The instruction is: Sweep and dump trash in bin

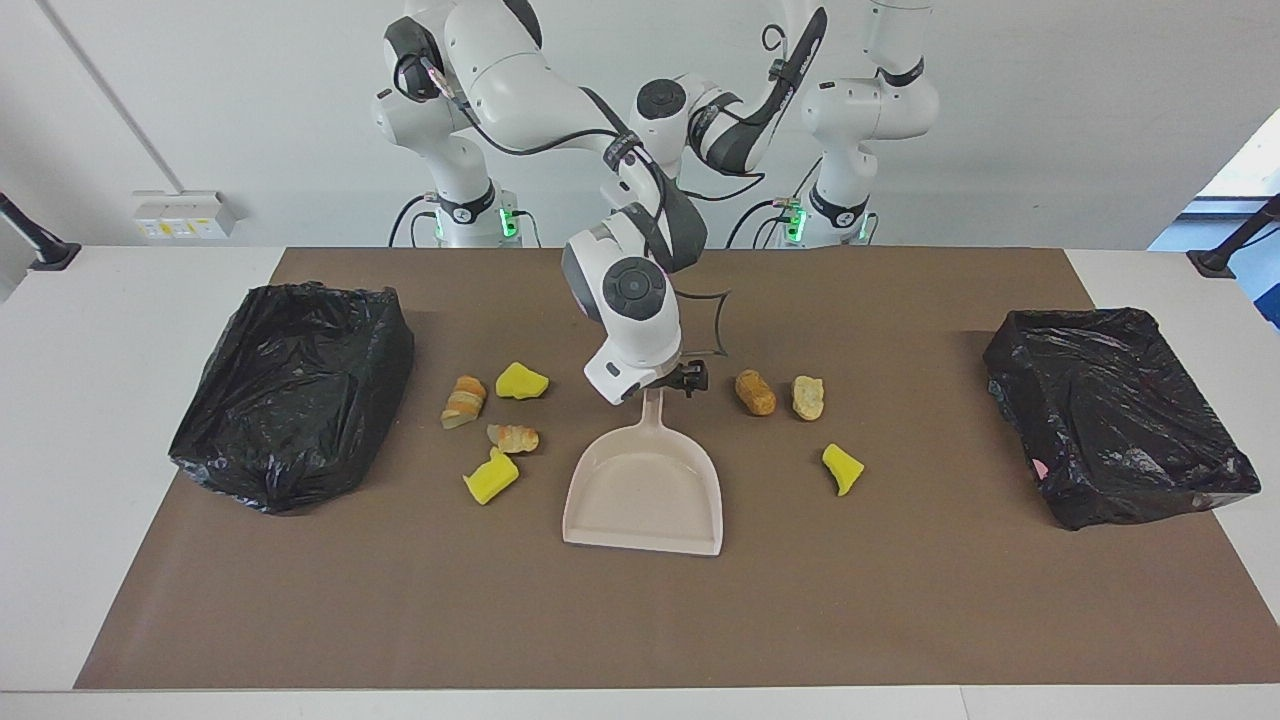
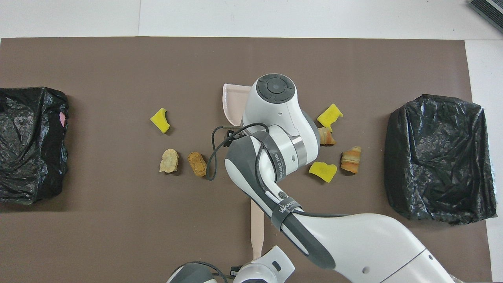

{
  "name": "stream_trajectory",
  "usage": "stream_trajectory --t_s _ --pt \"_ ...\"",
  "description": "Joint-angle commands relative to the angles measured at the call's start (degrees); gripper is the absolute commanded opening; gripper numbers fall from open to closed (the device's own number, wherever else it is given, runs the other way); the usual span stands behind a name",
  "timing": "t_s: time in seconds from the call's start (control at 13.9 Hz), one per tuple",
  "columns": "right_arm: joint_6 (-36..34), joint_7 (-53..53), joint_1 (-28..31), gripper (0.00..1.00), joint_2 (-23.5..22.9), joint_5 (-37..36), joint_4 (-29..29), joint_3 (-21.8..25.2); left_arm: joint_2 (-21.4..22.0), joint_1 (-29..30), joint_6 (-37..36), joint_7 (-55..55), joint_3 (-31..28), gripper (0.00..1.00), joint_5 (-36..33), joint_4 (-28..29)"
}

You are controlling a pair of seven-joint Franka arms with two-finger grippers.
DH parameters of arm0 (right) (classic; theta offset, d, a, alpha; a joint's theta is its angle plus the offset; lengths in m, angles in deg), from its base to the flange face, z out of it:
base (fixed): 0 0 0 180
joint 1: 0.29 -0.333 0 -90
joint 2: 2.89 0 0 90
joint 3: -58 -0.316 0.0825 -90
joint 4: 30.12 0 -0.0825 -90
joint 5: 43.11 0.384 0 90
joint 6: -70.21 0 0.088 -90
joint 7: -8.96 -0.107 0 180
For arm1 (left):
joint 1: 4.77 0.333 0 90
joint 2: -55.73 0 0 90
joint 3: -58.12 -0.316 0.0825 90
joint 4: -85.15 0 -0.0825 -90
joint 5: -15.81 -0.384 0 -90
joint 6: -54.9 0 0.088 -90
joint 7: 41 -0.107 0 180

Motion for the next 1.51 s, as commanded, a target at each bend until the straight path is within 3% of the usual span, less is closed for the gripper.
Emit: stream_trajectory --t_s 0.0,0.29,0.43,0.5,0.72,0.79,0.86,1.08,1.22,1.44 --pt "1.24 -0.11 -0.04 1.00 1.50 0.84 -2.01 0.18 1.57 0.80 -3.17 -1.20 0.26 0.00 0.87 0.44" --pt "1.06 0.24 -0.04 0.99 1.85 0.14 -1.48 0.18 6.74 2.03 -11.94 -4.36 -0.53 0.00 0.08 0.09" --pt "1.15 0.33 -0.04 0.64 1.94 0.14 -1.48 0.18 12.89 2.47 -18.53 -9.25 -4.02 0.00 -0.01 0.18" --pt "1.15 0.33 0.05 0.50 2.03 0.14 -1.48 0.18 13.87 2.39 -21.52 -13.73 -7.79 0.00 -0.01 0.00" --pt "1.15 0.24 0.05 0.28 2.03 0.14 -1.57 0.18 17.29 2.56 -25.49 -22.18 -17.02 0.00 -0.88 -0.17" --pt "1.07 -0.02 0.05 0.10 2.12 0.14 -1.57 0.18 17.48 2.56 -26.98 -26.04 -20.97 0.00 -3.06 -0.35" --pt "1.07 -0.81 -0.04 0.00 2.12 0.22 -1.57 0.18 17.31 2.56 -28.22 -28.60 -24.58 0.00 -5.52 -1.31" --pt "0.89 -2.48 -0.04 0.00 2.21 0.23 -1.39 0.18 14.86 4.30 -27.62 -34.85 -30.14 0.00 -10.28 -3.68" --pt "0.80 -2.40 0.05 0.00 2.21 0.14 -1.39 0.18 11.09 7.38 -27.18 -38.98 -31.29 0.00 -12.57 -6.66" --pt "0.54 -2.31 -0.04 0.00 2.29 -0.12 -1.22 0.18 3.53 7.48 -26.03 -42.06 -37.34 0.00 -16.78 -13.33"
